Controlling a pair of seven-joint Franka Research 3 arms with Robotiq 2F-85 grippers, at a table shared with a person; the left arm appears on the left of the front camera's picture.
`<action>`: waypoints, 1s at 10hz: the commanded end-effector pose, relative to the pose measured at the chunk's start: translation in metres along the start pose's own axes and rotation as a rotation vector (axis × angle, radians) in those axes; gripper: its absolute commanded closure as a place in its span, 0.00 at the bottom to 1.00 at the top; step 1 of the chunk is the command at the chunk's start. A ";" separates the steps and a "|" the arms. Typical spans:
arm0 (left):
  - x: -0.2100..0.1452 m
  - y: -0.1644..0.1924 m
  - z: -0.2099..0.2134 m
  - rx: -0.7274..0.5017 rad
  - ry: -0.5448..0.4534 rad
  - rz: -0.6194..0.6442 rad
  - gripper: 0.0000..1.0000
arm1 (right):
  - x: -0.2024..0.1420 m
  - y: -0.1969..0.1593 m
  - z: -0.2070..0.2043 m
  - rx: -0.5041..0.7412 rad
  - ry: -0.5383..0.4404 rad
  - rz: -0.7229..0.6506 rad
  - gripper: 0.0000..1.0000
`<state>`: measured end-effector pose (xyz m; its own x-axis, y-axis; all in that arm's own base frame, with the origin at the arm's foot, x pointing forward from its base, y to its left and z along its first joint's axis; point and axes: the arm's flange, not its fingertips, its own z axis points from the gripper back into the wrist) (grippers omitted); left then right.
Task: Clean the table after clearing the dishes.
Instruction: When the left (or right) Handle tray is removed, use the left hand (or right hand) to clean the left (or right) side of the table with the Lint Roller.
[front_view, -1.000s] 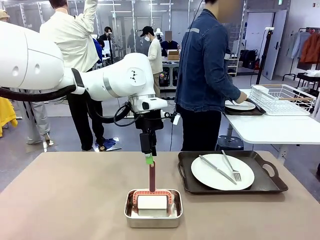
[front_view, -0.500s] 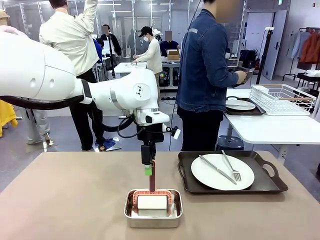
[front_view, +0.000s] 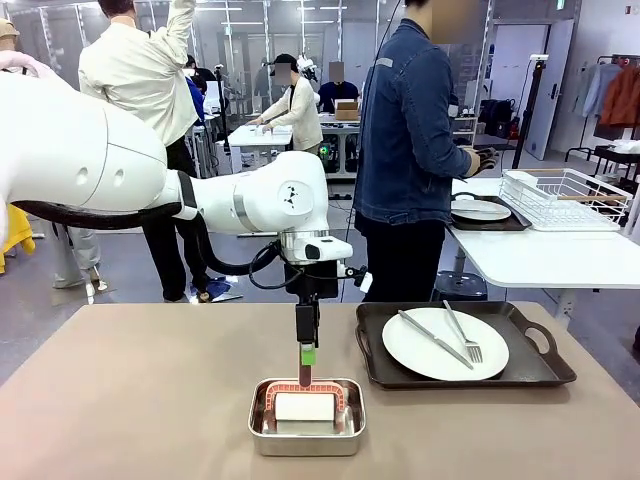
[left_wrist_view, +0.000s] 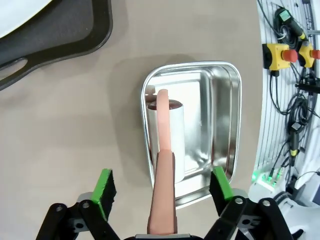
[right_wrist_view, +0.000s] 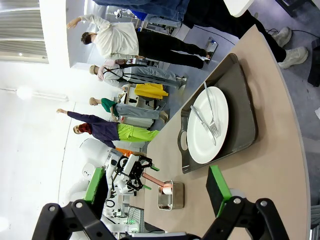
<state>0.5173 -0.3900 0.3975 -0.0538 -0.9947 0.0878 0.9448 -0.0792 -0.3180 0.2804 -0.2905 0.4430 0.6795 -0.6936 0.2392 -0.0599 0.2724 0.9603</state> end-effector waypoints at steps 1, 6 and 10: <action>0.002 -0.004 -0.011 -0.003 0.059 0.041 0.33 | -0.001 0.002 0.002 0.011 0.000 0.014 0.00; -0.001 -0.007 -0.011 -0.003 0.106 0.042 1.00 | -0.001 0.002 0.002 0.011 0.000 0.014 0.00; -0.002 -0.032 0.017 -0.070 0.070 0.108 1.00 | -0.001 0.002 0.002 0.011 0.000 0.014 0.00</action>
<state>0.5064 -0.3913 0.4036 -0.0303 -0.9995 0.0005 0.9448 -0.0289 -0.3265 0.2804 -0.2905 0.4430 0.6796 -0.6935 0.2391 -0.0599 0.2724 0.9603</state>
